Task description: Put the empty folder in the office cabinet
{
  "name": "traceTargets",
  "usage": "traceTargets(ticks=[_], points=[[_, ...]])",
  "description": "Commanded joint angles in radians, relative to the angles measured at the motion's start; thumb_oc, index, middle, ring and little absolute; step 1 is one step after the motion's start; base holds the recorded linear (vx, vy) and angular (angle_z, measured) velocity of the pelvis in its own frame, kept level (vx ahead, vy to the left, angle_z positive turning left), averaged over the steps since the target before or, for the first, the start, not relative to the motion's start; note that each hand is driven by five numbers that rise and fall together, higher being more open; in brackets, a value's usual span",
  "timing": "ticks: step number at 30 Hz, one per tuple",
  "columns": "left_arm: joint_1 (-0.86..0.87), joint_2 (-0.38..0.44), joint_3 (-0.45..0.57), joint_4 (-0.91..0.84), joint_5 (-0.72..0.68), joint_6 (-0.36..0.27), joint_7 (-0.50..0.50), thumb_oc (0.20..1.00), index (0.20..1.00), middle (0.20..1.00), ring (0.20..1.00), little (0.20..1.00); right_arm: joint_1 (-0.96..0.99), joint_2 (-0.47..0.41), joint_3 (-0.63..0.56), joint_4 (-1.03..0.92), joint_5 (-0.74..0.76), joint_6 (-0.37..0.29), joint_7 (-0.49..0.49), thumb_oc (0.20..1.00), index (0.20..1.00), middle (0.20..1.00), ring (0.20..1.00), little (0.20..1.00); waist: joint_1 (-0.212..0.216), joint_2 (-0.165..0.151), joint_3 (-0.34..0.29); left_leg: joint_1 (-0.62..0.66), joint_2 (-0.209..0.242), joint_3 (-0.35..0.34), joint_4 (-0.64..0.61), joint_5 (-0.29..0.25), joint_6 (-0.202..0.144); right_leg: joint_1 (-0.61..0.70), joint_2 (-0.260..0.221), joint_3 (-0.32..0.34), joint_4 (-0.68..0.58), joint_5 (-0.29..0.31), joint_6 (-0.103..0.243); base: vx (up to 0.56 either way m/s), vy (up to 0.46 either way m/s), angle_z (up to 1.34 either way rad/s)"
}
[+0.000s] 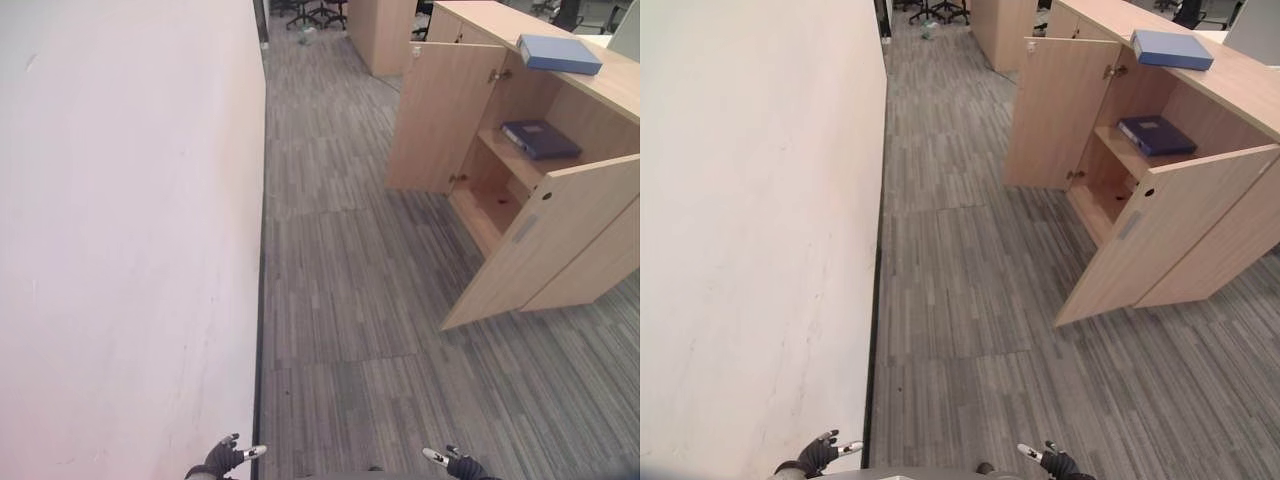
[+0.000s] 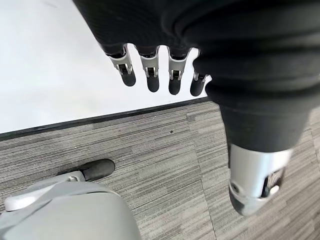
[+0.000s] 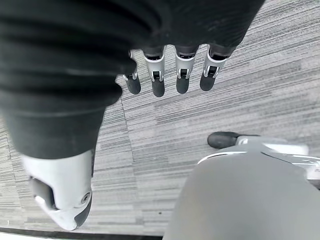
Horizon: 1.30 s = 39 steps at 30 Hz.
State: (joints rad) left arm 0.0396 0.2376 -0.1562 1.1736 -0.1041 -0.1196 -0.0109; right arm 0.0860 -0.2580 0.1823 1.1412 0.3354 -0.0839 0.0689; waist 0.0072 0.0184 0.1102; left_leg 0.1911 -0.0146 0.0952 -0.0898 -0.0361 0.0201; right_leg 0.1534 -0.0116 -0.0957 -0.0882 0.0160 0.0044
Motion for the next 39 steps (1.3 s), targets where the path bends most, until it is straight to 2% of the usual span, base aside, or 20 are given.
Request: traceTargets(ticks=[1, 24, 37, 39], points=[[-0.042, 0.016, -0.01, 0.024, -0.012, -0.028, 0.0, 1.0, 1.0, 1.0, 1.0, 1.0, -0.046, -0.023, -0.014, 0.035, 0.044, -0.032, 0.003, 1.0, 1.0, 1.0, 1.0, 1.0, 0.001, -0.02, -0.007, -0.005, 0.109, 0.022, 0.003, -0.001, -0.096, 0.03, -0.125, 0.026, 0.018, -0.055, 0.149, 0.0, 0.0, 0.0], [-0.044, 0.022, -0.012, 0.044, -0.003, -0.026, -0.017, 1.0, 1.0, 1.0, 1.0, 1.0, -0.046, -0.041, -0.008, 0.087, 0.004, -0.017, 0.015, 1.0, 1.0, 1.0, 1.0, 1.0, -0.004, -0.01, -0.007, -0.001, 0.117, 0.01, 0.003, 0.004, -0.106, 0.039, -0.112, 0.02, 0.012, -0.064, 0.138, 0.0, -0.004, 0.0], [-0.053, 0.021, -0.014, 0.042, -0.022, -0.022, -0.017, 1.0, 1.0, 1.0, 1.0, 1.0, -0.052, -0.052, -0.015, 0.103, 0.016, -0.011, 0.02, 1.0, 1.0, 1.0, 1.0, 1.0, -0.007, 0.003, 0.007, -0.004, 0.153, -0.012, 0.003, 0.027, -0.119, 0.02, -0.074, 0.03, 0.06, -0.103, 0.109, 0.0, -0.063, 0.02], [-0.062, 0.018, -0.016, 0.04, -0.033, -0.022, -0.015, 1.0, 1.0, 1.0, 1.0, 1.0, -0.057, -0.057, -0.013, 0.102, 0.019, -0.013, 0.018, 1.0, 1.0, 1.0, 1.0, 1.0, -0.006, 0.006, 0.02, -0.022, 0.173, -0.022, 0.043, 0.03, -0.128, 0.012, -0.055, 0.038, 0.086, -0.121, 0.089, 0.01, -0.124, 0.04]])
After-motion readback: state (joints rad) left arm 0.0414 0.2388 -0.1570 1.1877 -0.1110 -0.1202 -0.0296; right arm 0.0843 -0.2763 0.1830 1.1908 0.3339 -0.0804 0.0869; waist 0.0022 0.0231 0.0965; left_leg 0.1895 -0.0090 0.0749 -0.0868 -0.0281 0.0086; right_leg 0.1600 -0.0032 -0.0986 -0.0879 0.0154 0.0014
